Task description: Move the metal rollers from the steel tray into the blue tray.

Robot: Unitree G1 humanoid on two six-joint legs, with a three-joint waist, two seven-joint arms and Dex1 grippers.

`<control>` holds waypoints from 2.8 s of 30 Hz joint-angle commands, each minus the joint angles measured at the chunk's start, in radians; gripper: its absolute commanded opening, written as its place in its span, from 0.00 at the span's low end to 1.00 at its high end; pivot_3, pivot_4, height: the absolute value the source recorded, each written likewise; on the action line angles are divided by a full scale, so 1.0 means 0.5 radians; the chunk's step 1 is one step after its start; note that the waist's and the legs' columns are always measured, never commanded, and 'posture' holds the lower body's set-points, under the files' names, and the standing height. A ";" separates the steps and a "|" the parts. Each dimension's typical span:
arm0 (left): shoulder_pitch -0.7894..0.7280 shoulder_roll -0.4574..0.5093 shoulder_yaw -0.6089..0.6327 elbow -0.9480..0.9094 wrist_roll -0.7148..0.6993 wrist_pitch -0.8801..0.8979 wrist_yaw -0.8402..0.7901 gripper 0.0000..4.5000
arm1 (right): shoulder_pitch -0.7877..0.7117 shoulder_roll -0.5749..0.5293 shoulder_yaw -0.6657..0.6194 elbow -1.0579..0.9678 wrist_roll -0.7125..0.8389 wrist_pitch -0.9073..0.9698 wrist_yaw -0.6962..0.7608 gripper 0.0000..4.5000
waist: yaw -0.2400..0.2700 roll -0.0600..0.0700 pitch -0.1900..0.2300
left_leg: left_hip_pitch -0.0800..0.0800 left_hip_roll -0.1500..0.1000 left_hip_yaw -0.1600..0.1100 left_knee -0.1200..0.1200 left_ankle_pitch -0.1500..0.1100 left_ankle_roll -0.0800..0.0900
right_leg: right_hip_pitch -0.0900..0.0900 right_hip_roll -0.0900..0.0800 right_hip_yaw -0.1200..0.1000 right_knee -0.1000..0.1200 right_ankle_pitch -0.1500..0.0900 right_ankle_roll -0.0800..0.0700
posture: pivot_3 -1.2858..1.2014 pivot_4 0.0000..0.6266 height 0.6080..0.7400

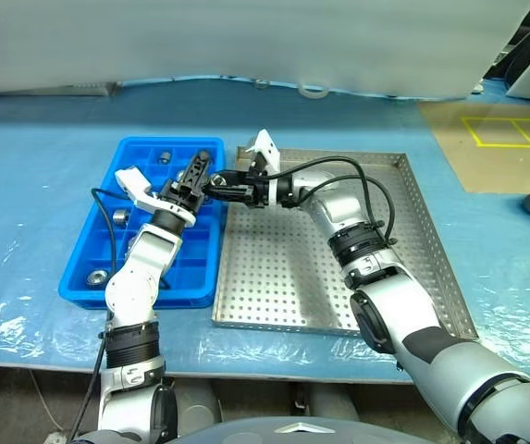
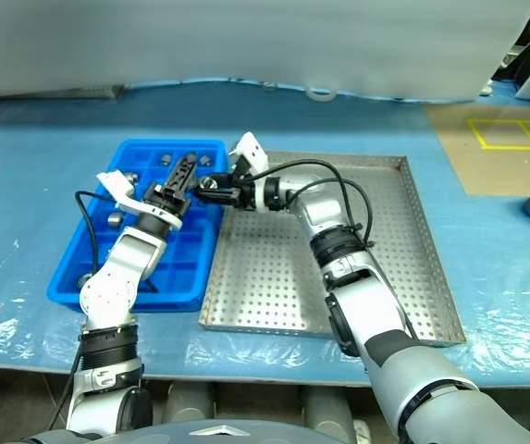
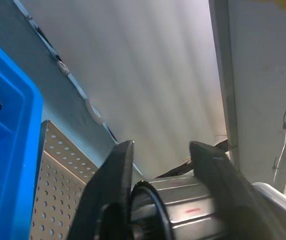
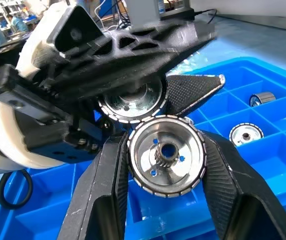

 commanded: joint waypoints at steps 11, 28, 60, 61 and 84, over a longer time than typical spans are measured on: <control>-0.105 -0.192 0.180 -0.043 -0.276 -0.132 0.126 0.30 | -0.042 0.020 -0.049 -0.044 0.047 -0.055 -0.005 0.37 | 0.000 0.000 0.000 | 0.000 0.000 0.000 0.001 0.000 0.000 | 0.000 0.000 0.000 0.001 0.000 0.000 | 0.51 0.24 1.00; -0.200 -0.285 0.530 -0.058 -0.805 -0.534 0.189 0.30 | -0.083 0.190 -0.269 -0.196 0.393 0.345 -0.085 0.37 | 0.001 0.000 0.000 | 0.003 0.001 -0.001 0.001 -0.001 0.002 | 0.001 0.001 0.001 0.001 0.000 0.000 | 0.52 0.24 1.00; 0.940 0.515 0.482 -0.811 0.597 -0.710 0.154 0.30 | -0.405 0.411 -0.076 0.756 -0.157 -0.278 -0.622 0.37 | 0.043 0.000 0.000 | 0.001 0.003 -0.018 0.000 0.004 -0.006 | 0.003 0.001 -0.010 0.007 -0.001 0.001 | 0.63 0.24 1.00; 0.967 0.496 0.472 -0.826 0.620 -0.717 0.160 0.30 | -0.419 0.429 -0.072 0.779 -0.167 -0.292 -0.611 0.37 | 0.055 0.000 0.000 | 0.000 0.003 -0.018 0.000 0.004 -0.006 | 0.002 0.001 -0.010 0.008 -0.001 0.001 | 0.63 0.24 1.00; 1.128 0.386 0.227 -0.923 0.952 -0.741 0.107 0.30 | -0.461 0.402 -0.046 0.960 -0.397 -0.537 -0.586 0.87 | 0.222 0.003 0.002 | -0.013 0.003 -0.040 0.001 0.005 -0.009 | -0.001 0.002 -0.014 0.010 -0.002 0.002 | 0.65 0.24 1.00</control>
